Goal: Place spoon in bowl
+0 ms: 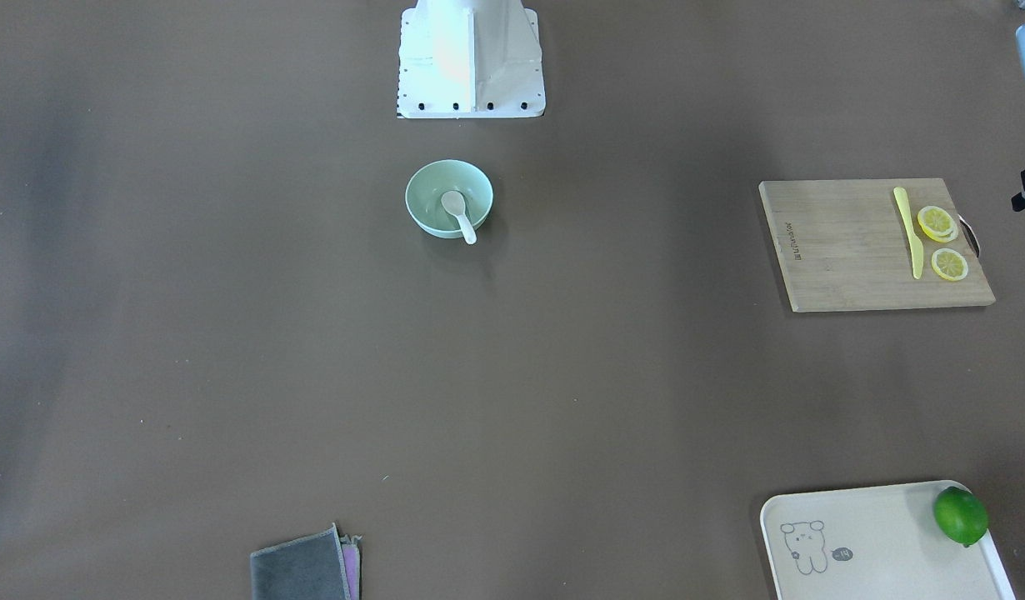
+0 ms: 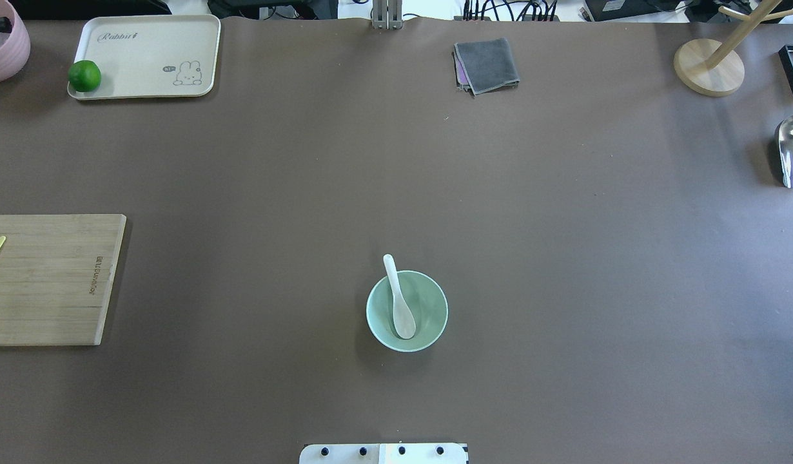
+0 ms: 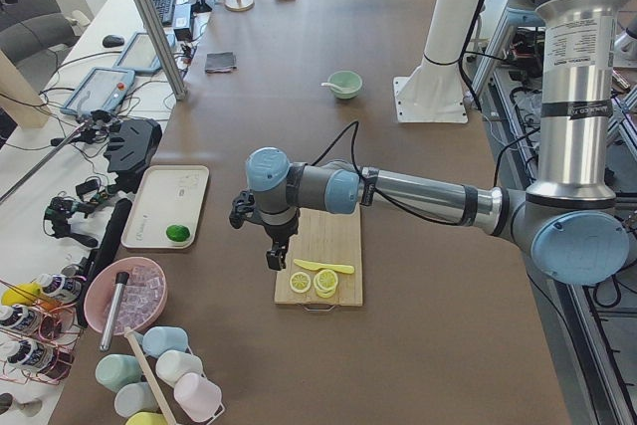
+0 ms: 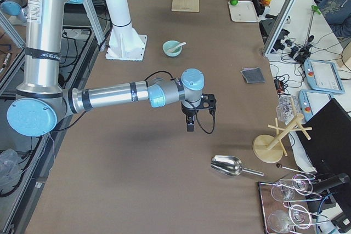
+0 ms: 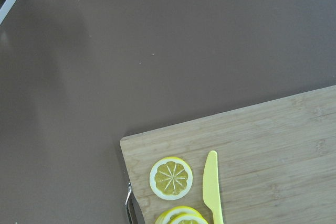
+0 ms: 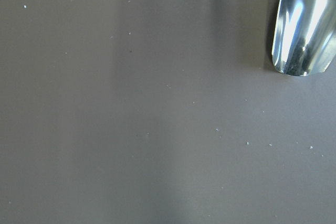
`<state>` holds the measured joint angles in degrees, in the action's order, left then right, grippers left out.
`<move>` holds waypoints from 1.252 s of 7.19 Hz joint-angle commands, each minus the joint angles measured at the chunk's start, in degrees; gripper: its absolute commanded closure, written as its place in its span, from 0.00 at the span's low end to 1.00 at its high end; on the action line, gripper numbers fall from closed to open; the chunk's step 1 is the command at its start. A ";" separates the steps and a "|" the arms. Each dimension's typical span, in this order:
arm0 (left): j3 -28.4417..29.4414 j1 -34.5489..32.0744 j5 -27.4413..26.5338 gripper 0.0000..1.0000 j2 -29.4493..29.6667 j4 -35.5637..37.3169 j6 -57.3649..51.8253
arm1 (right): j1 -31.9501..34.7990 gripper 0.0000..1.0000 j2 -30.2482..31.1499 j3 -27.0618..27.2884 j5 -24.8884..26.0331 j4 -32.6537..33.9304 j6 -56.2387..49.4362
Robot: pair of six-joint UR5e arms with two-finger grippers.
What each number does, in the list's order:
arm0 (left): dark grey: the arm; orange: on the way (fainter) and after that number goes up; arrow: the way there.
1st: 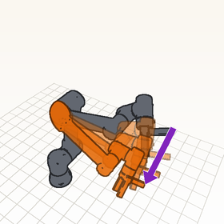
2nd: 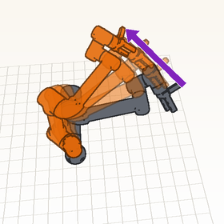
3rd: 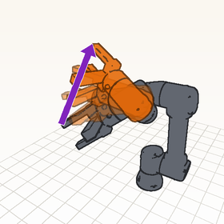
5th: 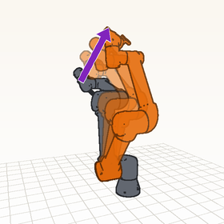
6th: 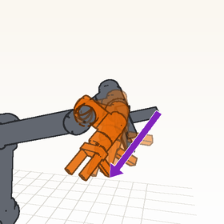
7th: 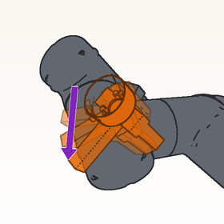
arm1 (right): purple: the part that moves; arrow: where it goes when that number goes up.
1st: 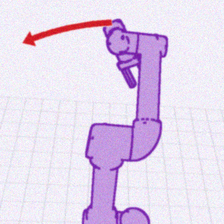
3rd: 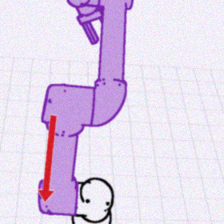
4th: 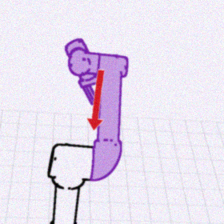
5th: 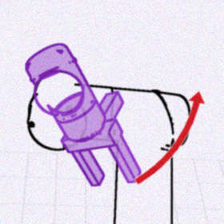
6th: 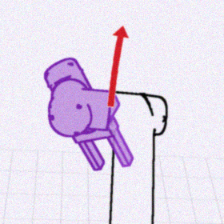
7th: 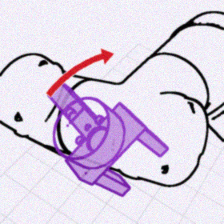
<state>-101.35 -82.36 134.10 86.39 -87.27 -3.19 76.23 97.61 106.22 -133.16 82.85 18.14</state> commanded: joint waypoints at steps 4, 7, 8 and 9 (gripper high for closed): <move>0.45 -0.61 0.19 0.02 -1.49 -2.21 0.90 | 2.96 0.00 0.83 -0.57 -0.09 0.65 -0.03; 0.45 -0.70 -0.24 0.02 -0.96 -1.94 0.73 | 3.13 0.00 0.82 -0.57 -0.61 0.65 0.06; 0.45 -0.79 -0.24 0.02 -1.05 -1.94 0.73 | 3.13 0.00 0.74 -0.66 -0.53 0.74 0.06; 0.45 -1.83 -0.16 0.02 -1.31 -1.86 0.73 | 3.13 0.00 0.65 -0.75 -0.53 0.83 0.06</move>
<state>-100.88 -83.38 133.89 85.26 -89.19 -2.46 79.35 98.36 105.57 -133.66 83.58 18.19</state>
